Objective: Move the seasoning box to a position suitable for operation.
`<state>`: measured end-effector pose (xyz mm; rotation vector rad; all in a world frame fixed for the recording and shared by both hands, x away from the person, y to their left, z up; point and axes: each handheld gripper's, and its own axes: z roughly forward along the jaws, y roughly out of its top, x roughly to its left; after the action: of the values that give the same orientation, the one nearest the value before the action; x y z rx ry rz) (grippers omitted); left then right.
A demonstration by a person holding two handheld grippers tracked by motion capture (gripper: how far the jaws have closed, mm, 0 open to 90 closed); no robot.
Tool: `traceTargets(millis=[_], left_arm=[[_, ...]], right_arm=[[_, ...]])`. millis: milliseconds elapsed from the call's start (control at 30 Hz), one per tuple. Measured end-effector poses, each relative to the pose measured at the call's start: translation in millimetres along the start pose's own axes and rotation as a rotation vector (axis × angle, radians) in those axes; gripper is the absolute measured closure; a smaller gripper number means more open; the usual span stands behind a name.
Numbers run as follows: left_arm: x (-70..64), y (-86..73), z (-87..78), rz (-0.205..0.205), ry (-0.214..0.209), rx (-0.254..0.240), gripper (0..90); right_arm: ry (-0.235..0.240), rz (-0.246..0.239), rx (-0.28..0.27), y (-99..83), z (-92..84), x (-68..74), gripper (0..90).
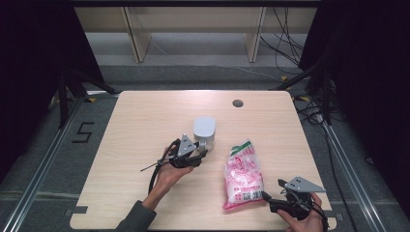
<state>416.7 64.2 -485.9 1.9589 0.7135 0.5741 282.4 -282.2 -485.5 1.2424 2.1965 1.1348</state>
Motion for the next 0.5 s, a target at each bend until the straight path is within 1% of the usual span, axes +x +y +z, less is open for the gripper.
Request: traceTargets(millis=[33,67,100,133,167,200,233,267,300,400,433,467,500], left_arm=[[-2.4,0.4,4.5,-0.016,-0.003,0.002,53.6],[-2.8,0.1,10.8,-0.015,0.023,0.022,58.3],[-2.8,0.1,10.8,-0.015,0.023,0.022,61.5],[-1.5,0.0,13.4,-0.015,0.046,0.026,63.8],[-0.4,-0.4,13.2,-0.021,0.053,0.025,64.3],[0.6,-1.2,12.3,-0.038,0.057,0.022,64.8],[0.6,-1.2,12.3,-0.038,0.057,0.022,65.3],[6.0,-4.8,8.9,-0.061,0.058,0.015,65.8],[6.0,-4.8,8.9,-0.061,0.058,0.015,65.9],[17.7,-10.4,0.7,-0.054,0.089,0.014,66.0],[20.6,-12.3,-0.7,-0.078,0.096,0.011,66.3],[25.0,-13.0,-2.2,-0.059,0.113,0.013,66.6],[28.1,-13.7,-2.6,-0.062,0.126,0.013,66.7]], right_arm=[[-0.001,-0.005,-0.003,0.0,0.1,0.2,23.6],[0.004,-0.004,-0.004,-0.3,0.2,0.6,23.6],[0.004,-0.004,-0.004,-0.3,0.2,0.6,23.6],[0.000,0.000,-0.005,-0.3,0.4,-0.5,23.7],[-0.002,-0.002,-0.004,-0.4,0.5,-1.0,23.7],[-0.005,-0.002,-0.005,-0.5,0.1,-0.9,23.7],[-0.003,-0.004,-0.005,-0.6,0.1,-0.5,23.7],[-0.004,-0.010,-0.007,-0.7,0.4,-0.8,23.8],[-0.004,-0.010,-0.007,-0.7,0.4,-0.8,23.8],[0.002,-0.002,-0.004,-0.7,-0.3,-0.4,23.8],[-0.003,-0.010,-0.006,-1.2,0.2,-0.7,23.8],[0.000,-0.002,-0.003,-0.8,-0.3,-0.6,23.8],[-0.002,-0.002,-0.003,-0.6,0.1,-0.5,23.8]])
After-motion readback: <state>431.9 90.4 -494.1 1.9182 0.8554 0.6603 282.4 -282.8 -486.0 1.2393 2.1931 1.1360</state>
